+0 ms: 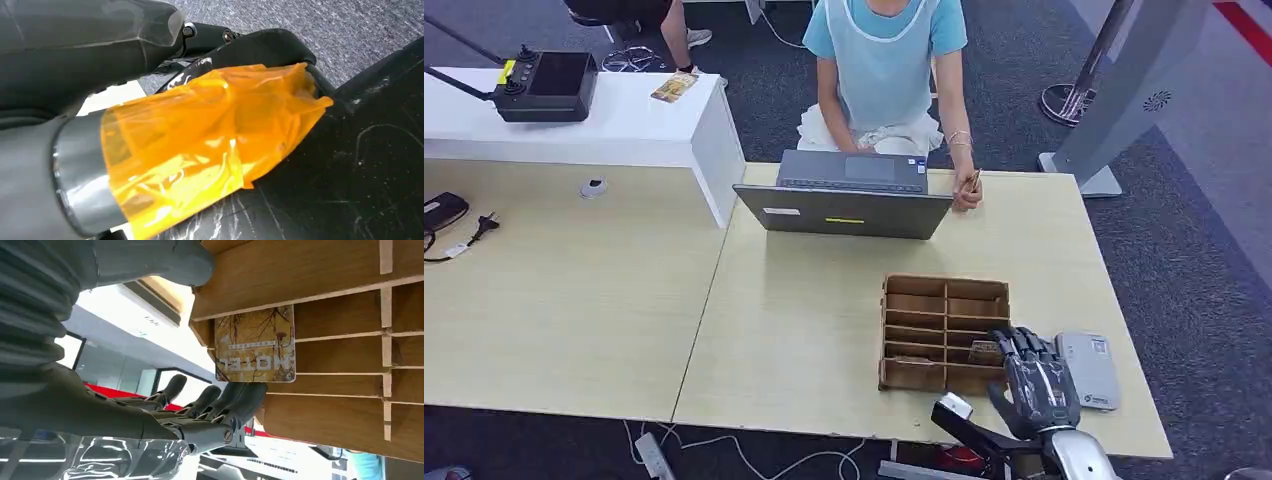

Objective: Pass the card to the sensor for recognition and then transmit it.

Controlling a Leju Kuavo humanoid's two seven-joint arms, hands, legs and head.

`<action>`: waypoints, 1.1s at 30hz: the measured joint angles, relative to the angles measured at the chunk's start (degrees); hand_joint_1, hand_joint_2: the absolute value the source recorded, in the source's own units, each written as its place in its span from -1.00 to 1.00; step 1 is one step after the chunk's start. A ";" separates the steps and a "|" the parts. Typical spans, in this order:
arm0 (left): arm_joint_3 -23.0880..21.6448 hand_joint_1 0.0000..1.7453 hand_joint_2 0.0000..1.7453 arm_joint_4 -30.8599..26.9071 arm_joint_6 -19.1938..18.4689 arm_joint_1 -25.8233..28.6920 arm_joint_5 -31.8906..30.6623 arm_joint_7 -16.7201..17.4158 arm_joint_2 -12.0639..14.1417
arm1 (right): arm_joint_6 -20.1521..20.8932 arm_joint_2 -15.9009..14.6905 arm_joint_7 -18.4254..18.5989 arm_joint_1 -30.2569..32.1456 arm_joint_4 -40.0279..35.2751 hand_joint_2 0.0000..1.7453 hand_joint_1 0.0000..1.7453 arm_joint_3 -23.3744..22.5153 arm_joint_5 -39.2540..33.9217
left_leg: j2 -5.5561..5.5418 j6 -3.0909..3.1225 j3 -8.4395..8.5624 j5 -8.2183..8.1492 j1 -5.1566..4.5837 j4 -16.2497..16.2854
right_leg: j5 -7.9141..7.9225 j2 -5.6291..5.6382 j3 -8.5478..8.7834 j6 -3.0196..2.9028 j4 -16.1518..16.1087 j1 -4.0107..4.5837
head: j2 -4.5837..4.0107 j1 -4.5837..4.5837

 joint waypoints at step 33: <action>0.00 -1.00 -1.00 0.00 0.15 0.02 0.02 0.00 -0.02 | -0.70 0.09 0.66 0.36 -1.46 1.00 0.62 -1.79 0.37 | -0.03 0.00 0.01 0.00 0.00 0.00 | 0.00 -0.02 0.03 0.00 -0.01 0.00 | 0.00 -0.02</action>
